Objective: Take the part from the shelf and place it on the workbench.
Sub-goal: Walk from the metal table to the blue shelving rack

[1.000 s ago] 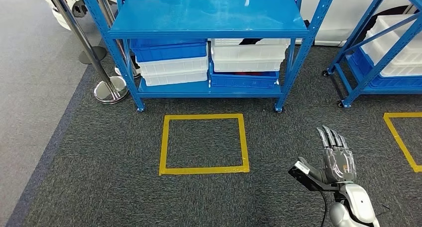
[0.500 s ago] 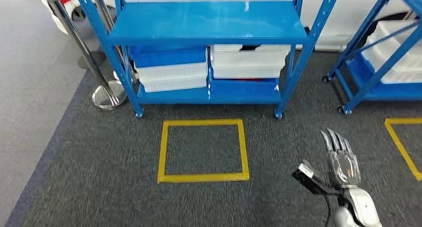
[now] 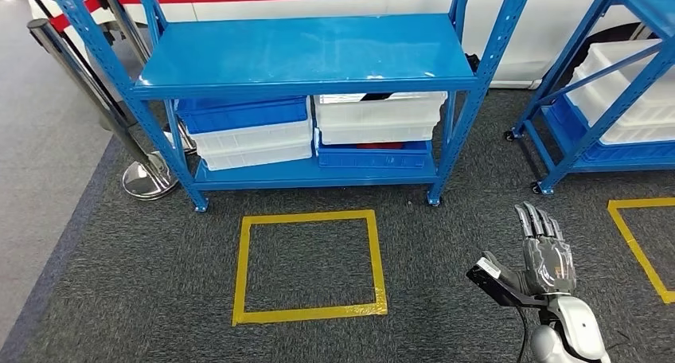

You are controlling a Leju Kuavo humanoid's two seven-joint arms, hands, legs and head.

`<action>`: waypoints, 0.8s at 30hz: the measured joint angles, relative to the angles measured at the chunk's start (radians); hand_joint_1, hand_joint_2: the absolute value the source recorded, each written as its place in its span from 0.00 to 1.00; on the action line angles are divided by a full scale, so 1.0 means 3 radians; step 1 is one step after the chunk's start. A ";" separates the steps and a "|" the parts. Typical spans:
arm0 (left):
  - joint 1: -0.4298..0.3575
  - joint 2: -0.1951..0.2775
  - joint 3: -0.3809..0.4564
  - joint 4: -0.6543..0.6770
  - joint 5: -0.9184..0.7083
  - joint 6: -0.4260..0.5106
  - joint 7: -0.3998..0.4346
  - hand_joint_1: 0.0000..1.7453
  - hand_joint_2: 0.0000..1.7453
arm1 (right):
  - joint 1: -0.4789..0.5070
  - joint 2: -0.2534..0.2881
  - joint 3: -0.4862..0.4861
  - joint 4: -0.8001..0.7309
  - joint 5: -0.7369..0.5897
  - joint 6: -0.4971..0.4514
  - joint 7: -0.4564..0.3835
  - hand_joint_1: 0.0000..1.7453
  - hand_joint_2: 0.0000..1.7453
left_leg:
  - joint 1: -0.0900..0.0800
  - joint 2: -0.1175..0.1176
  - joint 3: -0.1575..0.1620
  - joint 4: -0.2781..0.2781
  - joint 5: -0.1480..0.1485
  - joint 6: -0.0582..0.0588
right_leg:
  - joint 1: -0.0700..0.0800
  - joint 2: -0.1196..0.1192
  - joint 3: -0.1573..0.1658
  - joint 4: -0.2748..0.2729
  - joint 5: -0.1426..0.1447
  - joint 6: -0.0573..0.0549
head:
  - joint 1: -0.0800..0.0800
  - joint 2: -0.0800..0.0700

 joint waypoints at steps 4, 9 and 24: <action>-0.0056 -0.0001 -0.0002 0.0002 -0.0011 -0.0001 0.0009 0.00 0.00 | 0.0019 0.0012 -0.0001 -0.0053 0.0004 -0.0002 0.0022 0.00 0.00 | -0.0039 -0.0012 0.0218 -0.0116 -0.0007 0.0030 | -0.0015 0.0003 -0.0039 0.0370 0.0161 0.0067 | -0.0001 0.0000; -0.0068 -0.0005 -0.0009 0.0002 -0.0029 -0.0001 0.0023 0.00 0.00 | 0.0082 -0.0001 -0.0012 -0.0070 -0.0006 -0.0005 0.0034 0.00 0.00 | 0.0022 -0.0002 0.0598 -0.0132 -0.0322 0.0041 | -0.0054 -0.0050 -0.0854 0.1138 -0.0118 0.0169 | -0.0002 0.0000; -0.0120 -0.0009 -0.0034 0.0002 -0.0005 -0.0003 0.0049 0.00 0.00 | 0.0079 -0.0011 -0.0057 -0.0082 -0.0037 -0.0008 -0.0022 0.00 0.00 | 0.0119 0.0030 0.0546 0.0833 -0.1062 -0.0227 | -0.0086 -0.0074 -0.0906 0.0136 0.0752 0.0021 | -0.0002 0.0000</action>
